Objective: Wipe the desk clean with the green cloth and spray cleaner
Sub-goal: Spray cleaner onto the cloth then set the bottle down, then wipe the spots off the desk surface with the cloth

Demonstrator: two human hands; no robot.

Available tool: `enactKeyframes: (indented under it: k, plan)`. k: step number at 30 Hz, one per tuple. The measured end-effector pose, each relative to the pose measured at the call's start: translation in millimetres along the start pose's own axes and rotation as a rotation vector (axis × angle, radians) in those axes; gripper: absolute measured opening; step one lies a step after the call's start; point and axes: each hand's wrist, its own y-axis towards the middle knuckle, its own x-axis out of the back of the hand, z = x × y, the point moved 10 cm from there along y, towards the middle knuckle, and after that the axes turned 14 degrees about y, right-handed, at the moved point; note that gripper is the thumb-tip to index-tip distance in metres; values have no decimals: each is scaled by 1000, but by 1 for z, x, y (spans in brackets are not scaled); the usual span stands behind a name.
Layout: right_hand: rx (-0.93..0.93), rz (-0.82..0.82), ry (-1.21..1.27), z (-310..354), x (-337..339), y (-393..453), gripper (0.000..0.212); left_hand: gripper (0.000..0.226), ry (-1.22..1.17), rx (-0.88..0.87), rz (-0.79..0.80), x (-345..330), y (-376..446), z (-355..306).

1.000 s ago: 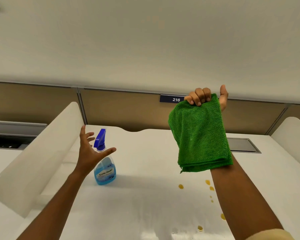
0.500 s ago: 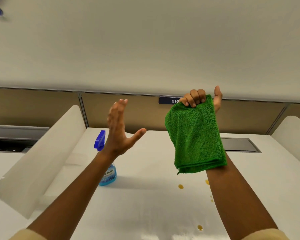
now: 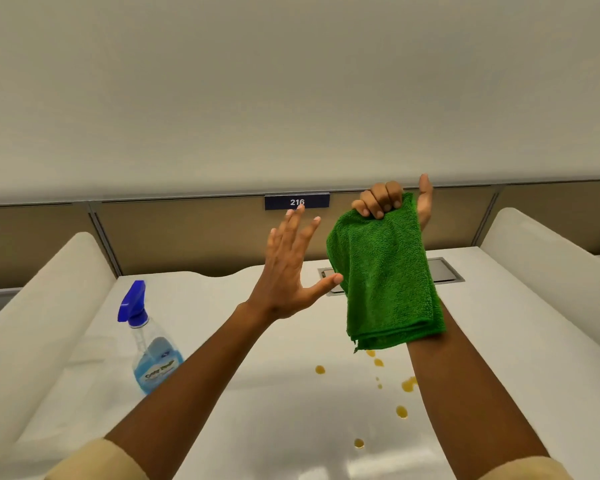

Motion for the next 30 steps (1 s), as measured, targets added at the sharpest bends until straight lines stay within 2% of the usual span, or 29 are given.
enactKeyframes:
  k: [9,13,15,18,20,25,30]
  plan:
    - [85,-8,-249,74,16,-28,58,78,-315,-79,80,-33,30,-88]
    - [265,-203,-419,102,31,-45,59,67,-403,-112,72,-38,34,-119]
    - [386,-299,-612,113,34,-59,54,62,-430,-122,114,-47,32,-130]
    - [562,-378,-1016,128,29,-82,57,56,-419,-94,186,-63,26,-140]
    - [643,-414,-1183,136,31,-96,64,53,-374,-64,225,-77,22,-143]
    - [734,-473,-1469,155,41,-125,50,18,-322,-75,293,-111,12,-140]
    - [734,-608,-1654,187,71,-159,50,11,-261,-62,326,-142,9,-150]
